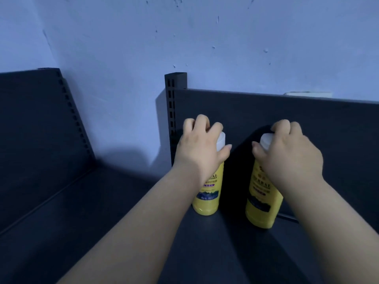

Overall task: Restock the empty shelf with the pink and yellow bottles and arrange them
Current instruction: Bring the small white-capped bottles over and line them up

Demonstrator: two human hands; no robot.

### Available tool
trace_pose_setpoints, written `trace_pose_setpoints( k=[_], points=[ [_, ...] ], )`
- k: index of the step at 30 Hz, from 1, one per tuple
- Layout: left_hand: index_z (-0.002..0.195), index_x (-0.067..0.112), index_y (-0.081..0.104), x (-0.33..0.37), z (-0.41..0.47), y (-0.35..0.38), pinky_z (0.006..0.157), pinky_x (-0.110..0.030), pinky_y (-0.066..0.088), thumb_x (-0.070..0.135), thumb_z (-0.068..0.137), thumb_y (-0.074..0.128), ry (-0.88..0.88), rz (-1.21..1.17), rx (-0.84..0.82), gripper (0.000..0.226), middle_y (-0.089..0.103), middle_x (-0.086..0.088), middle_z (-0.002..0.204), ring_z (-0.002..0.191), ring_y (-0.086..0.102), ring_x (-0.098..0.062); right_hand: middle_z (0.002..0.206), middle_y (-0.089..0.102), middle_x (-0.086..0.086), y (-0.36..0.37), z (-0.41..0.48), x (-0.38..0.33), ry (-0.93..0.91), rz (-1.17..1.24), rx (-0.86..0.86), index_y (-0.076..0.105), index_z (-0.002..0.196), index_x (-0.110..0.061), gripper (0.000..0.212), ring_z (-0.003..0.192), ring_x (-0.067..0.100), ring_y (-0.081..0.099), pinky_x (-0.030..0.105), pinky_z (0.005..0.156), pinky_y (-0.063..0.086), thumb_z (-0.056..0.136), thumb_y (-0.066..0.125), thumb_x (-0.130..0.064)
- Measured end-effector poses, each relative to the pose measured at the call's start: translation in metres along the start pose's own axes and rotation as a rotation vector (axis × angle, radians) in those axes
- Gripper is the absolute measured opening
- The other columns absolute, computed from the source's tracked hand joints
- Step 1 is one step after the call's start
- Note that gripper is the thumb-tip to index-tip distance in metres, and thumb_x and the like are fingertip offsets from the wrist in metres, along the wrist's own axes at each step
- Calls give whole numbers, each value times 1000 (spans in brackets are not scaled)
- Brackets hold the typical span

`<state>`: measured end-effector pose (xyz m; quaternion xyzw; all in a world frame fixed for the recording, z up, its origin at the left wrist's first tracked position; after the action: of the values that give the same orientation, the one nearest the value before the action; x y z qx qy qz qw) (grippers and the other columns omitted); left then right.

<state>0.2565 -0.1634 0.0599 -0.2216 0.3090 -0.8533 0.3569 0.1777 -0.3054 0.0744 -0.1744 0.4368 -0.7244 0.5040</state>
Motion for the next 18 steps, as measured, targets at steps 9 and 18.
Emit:
trace_pose_setpoints(
  k=[9, 18],
  points=[
    [112, 22, 51, 5, 8, -7, 70, -31, 39, 50, 88, 50, -104, 31, -159, 36, 47, 1, 101, 84, 40, -20, 107, 48, 8, 4, 0, 10, -49, 38, 40, 52, 110, -10, 39, 75, 25, 45, 30, 53, 31, 86, 53, -41],
    [95, 20, 40, 28, 7, -33, 63, -31, 41, 46, 86, 46, -144, 190, -364, 28, 40, 0, 79, 79, 46, -26, 95, 44, 4, -16, 4, 3, -134, 26, -138, 54, 100, -15, 30, 75, 27, 49, 31, 59, 39, 84, 46, -39]
  ],
)
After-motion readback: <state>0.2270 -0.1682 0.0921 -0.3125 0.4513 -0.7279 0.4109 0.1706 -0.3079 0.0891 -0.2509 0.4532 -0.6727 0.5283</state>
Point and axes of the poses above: each hand's wrist, its own z-axis towards the middle knuckle, its own y-axis out of the palm, x = y × z, the point moved 1 cm from there along z, towards the middle knuckle
